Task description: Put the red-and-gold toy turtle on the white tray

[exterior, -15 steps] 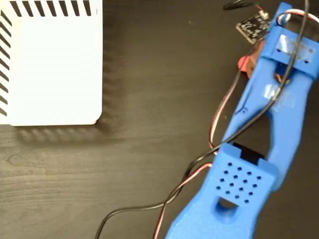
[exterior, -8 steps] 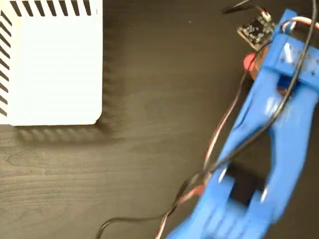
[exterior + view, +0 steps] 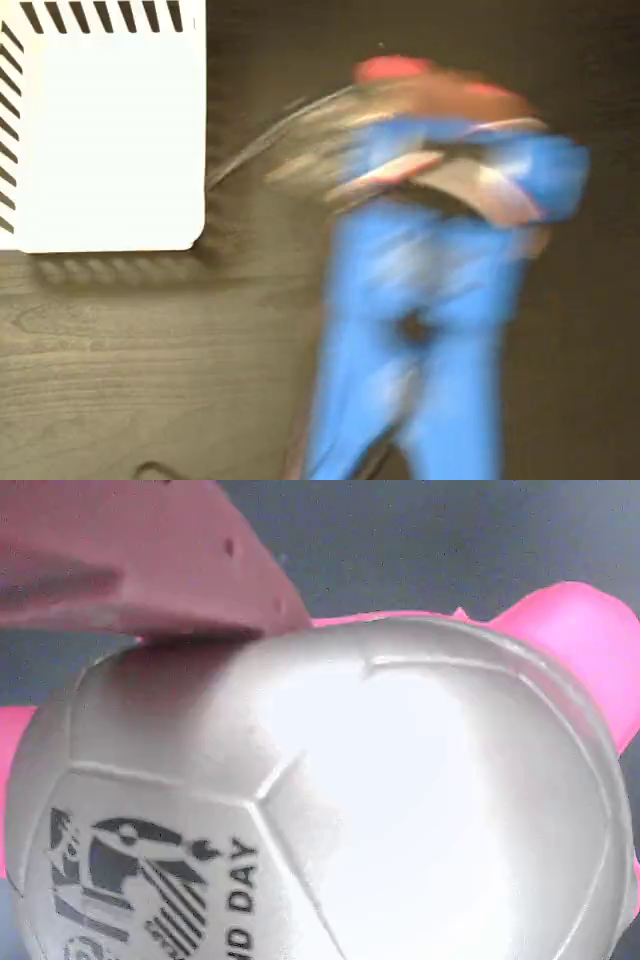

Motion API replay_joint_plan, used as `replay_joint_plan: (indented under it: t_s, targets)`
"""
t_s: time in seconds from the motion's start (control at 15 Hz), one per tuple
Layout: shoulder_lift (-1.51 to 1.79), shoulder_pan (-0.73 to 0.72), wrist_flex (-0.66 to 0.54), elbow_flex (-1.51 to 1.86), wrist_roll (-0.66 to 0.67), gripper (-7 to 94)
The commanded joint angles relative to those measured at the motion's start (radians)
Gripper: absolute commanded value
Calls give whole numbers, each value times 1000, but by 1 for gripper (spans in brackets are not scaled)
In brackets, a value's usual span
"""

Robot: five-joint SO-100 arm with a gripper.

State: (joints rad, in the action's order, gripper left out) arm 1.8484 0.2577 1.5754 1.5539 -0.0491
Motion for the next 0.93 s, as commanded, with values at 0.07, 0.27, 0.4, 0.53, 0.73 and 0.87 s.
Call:
replay_joint_plan:
  t_s: [0.07,0.27,0.4,0.53,0.73,0.87]
  targets:
    - [114,-293,-115,58,52,0]
    - [5,-431,-173,23,34,0]
    - [-126,-472,-172,-71,20,0]
    - [-253,-509,-178,-163,11,0]
    - [-405,-525,-238,-252,0,0]
    - [-446,-528,-296,-265,11,0]
